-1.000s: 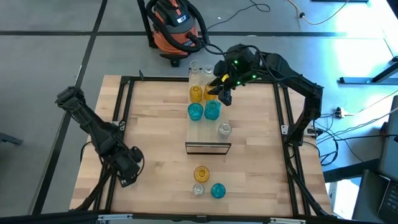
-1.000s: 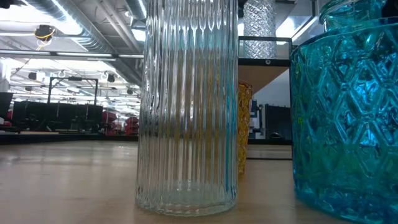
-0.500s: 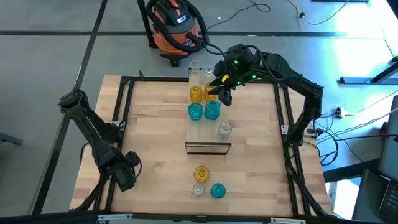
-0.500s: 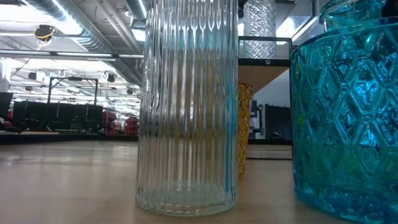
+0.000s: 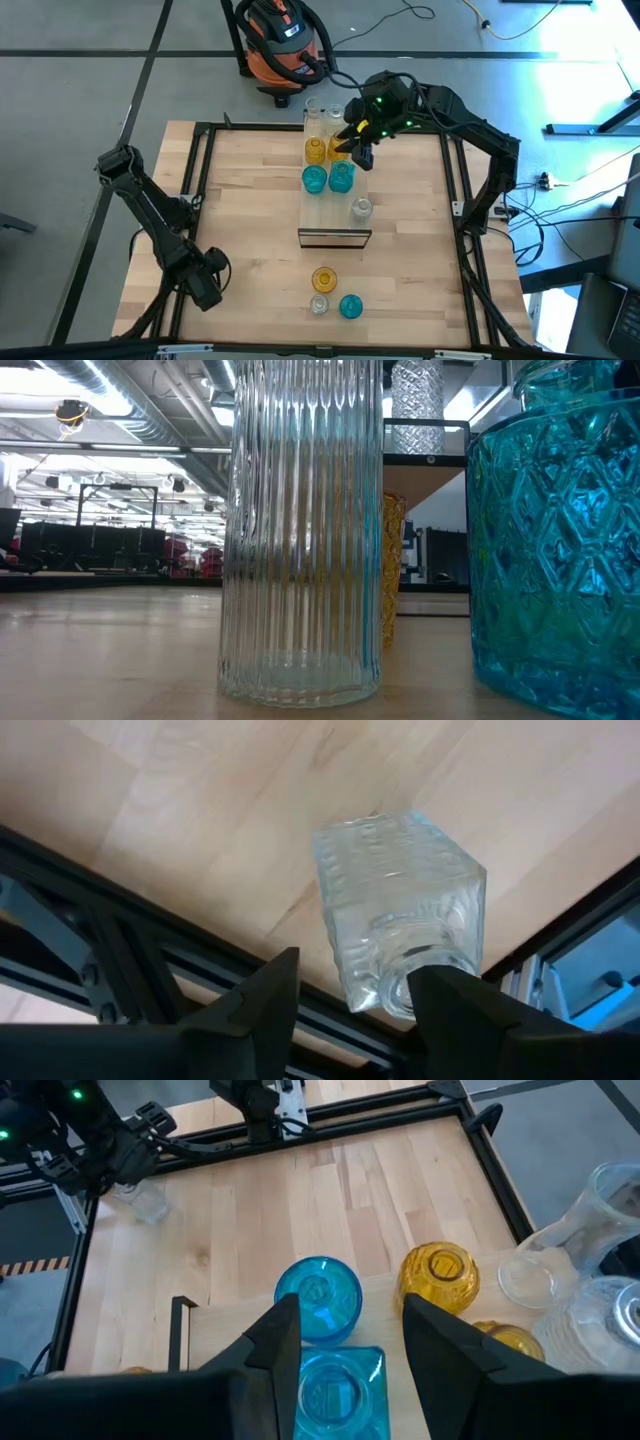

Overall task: Sort vases onto shelf
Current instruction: Put the transparent vase on the shelf aligned with the other transparent vase

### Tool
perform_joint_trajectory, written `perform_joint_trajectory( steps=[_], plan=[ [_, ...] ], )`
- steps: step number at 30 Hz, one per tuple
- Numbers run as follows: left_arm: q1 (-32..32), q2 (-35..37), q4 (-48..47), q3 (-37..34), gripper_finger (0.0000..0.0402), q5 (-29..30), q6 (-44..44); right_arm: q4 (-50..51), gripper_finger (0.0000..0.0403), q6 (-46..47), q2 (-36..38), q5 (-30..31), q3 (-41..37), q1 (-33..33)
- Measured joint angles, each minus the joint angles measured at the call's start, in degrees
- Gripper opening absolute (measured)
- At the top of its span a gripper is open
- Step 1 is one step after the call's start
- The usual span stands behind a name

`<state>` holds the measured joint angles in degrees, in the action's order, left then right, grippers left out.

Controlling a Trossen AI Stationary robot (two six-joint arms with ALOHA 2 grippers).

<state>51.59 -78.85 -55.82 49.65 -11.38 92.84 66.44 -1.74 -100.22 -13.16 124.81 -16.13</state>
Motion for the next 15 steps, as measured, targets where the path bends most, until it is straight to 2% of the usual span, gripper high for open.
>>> perform_joint_trajectory(
  steps=[3, 5, 11, 15],
  plan=[
    [-0.03, -0.01, 0.22, -0.26, 0.0168, 0.75, 0.02, 1.06, 0.0143, 0.07, 0.0, 0.01, -0.02, 0.03],
    [0.02, -0.03, 0.74, -0.26, 0.0148, 1.15, 0.0, 1.63, 0.0143, 0.11, 0.0, -0.01, -0.02, 0.03],
    [-0.02, 0.04, 3.26, -0.36, 0.0024, 2.46, -0.19, 1.23, 0.0143, 0.15, 0.0, 0.0, -0.01, 0.03],
    [-0.94, 1.12, 3.96, 0.35, 0.0018, 7.41, -0.24, 1.22, 0.0143, 0.15, 0.0, -0.01, 0.0, 0.03]
  ],
)
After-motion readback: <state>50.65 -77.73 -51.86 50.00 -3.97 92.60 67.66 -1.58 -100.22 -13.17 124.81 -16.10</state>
